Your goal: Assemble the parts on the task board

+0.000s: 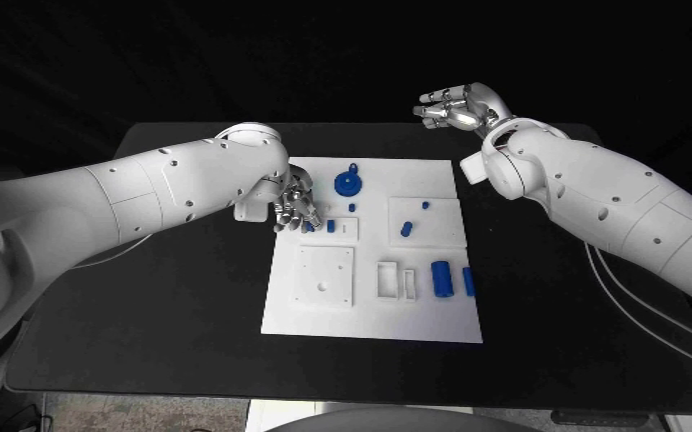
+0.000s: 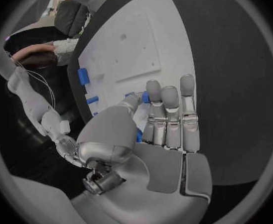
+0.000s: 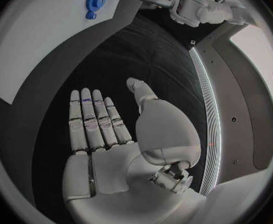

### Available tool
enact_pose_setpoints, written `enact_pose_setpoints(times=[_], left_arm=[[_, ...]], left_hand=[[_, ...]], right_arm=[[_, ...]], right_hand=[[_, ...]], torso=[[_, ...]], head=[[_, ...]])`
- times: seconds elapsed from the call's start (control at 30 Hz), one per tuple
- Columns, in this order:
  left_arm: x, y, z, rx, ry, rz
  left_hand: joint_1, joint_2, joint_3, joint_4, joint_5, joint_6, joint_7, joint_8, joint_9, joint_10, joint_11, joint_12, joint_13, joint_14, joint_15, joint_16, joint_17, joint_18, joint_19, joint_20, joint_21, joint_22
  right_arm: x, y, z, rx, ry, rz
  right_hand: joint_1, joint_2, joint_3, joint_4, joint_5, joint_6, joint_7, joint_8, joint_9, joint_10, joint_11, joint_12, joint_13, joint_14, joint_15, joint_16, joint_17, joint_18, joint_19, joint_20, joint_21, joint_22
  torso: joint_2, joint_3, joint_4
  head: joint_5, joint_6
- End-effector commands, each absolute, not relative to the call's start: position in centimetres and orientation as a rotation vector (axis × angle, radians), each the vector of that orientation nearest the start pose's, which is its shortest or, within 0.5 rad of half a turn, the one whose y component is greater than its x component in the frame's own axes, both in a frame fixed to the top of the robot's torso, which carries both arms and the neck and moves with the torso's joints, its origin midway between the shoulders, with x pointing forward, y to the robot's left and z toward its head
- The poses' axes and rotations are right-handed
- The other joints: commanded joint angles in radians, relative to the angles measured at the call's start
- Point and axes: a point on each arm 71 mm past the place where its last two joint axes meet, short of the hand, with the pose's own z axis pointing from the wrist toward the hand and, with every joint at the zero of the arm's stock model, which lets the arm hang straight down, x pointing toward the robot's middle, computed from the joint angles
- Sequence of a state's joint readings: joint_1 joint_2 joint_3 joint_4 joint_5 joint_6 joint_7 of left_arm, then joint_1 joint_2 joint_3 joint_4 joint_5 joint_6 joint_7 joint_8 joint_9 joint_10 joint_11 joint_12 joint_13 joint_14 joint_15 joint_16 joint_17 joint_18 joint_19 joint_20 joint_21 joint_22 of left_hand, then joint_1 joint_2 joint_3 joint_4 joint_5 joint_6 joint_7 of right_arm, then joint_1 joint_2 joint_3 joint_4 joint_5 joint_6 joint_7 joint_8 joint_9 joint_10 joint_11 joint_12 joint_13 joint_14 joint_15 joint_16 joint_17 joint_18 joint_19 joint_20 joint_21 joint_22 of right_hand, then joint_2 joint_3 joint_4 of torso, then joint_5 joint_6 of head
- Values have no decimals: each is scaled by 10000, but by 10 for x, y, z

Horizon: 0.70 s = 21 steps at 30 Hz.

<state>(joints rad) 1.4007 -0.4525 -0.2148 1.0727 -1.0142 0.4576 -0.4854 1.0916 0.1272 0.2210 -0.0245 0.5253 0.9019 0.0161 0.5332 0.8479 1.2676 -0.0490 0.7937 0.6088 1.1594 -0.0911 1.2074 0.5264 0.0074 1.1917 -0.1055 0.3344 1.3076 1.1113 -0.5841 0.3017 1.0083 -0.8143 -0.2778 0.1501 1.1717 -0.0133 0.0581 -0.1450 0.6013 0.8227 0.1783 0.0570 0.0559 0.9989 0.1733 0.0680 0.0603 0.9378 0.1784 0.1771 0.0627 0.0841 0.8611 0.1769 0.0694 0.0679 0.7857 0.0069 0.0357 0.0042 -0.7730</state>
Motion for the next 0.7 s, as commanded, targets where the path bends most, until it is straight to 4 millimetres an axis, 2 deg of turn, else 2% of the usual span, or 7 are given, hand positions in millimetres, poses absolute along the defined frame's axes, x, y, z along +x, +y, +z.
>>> enact_pose_setpoints(times=[0.03, 0.3, 0.37, 0.4, 0.47, 0.7], left_arm=[[548, 155, -222, 657, 25456, -1560], [547, 155, -225, 546, 25600, -1494], [547, 155, -226, 551, 25628, -1475], [547, 155, -226, 554, 25643, -1464], [547, 155, -227, 556, 25663, -1447], [546, 156, -227, 561, 25700, -1418]], left_hand=[[-17, -58, -73, 120, -20, -52, -59, -83, -58, -51, -71, 15, -14, 37, 18, 5, -17, -18, 47, -24, -97, 183], [64, -125, -207, 302, -178, -55, -63, -90, -122, -69, -67, 22, -13, 25, 20, 9, -25, -32, 97, -23, -209, 193], [92, -114, -240, 306, -442, -53, -68, -87, -130, -70, -67, 25, -13, 21, 21, 11, -26, -35, 104, -22, -227, 193], [108, -67, -261, 308, -818, -47, -72, -84, -133, -68, -66, 28, -12, 19, 22, 11, -26, -37, 105, -21, -235, 193], [133, -42, -372, 283, -953, -43, -70, -89, -153, -78, -63, 33, -10, 13, 27, 17, -27, -41, 115, -17, -260, 196], [155, -99, -536, 241, -998, -34, -82, -96, -184, -83, -68, 40, -14, 9, 25, 21, -31, -43, 131, -16, -298, 197]], right_arm=[[585, -239, -158, 6360, 14359, 10437], [585, -239, -158, 6361, 14360, 10430], [585, -240, -158, 6362, 14359, 10427], [585, -240, -158, 6362, 14358, 10426], [585, -240, -158, 6363, 14359, 10424], [585, -240, -158, 6360, 14359, 10426]], right_hand=[[-62, 47, 10, 42, 56, -63, 24, -24, -13, -88, 11, -29, -16, -60, -11, 17, -13, -70, -51, -12, 22, -10], [-45, 42, 15, 16, 60, -52, 23, -23, -12, -90, 13, -29, -15, -62, -10, 17, -14, -69, -51, -12, 23, -10], [-45, 42, 15, 16, 60, -52, 23, -23, -12, -90, 13, -29, -15, -62, -10, 17, -14, -69, -51, -12, 23, -10], [-45, 42, 15, 16, 60, -52, 23, -23, -12, -90, 13, -29, -15, -62, -10, 17, -14, -69, -51, -12, 23, -10], [-45, 42, 15, 16, 60, -52, 23, -23, -12, -90, 13, -29, -15, -62, -10, 17, -14, -69, -51, -12, 23, -10], [-45, 42, 15, 16, 60, -52, 23, -23, -12, -90, 13, -29, -15, -62, -10, 17, -14, -69, -51, -12, 23, -10]], torso=[[-2, 5, 1], [5, -3, -8], [6, -3, -7], [6, -4, -5], [1, -6, -4], [-3, -11, 6]], head=[[-11, -7], [-39, -12], [-40, -16], [-40, -18], [-39, -21], [-43, -29]])
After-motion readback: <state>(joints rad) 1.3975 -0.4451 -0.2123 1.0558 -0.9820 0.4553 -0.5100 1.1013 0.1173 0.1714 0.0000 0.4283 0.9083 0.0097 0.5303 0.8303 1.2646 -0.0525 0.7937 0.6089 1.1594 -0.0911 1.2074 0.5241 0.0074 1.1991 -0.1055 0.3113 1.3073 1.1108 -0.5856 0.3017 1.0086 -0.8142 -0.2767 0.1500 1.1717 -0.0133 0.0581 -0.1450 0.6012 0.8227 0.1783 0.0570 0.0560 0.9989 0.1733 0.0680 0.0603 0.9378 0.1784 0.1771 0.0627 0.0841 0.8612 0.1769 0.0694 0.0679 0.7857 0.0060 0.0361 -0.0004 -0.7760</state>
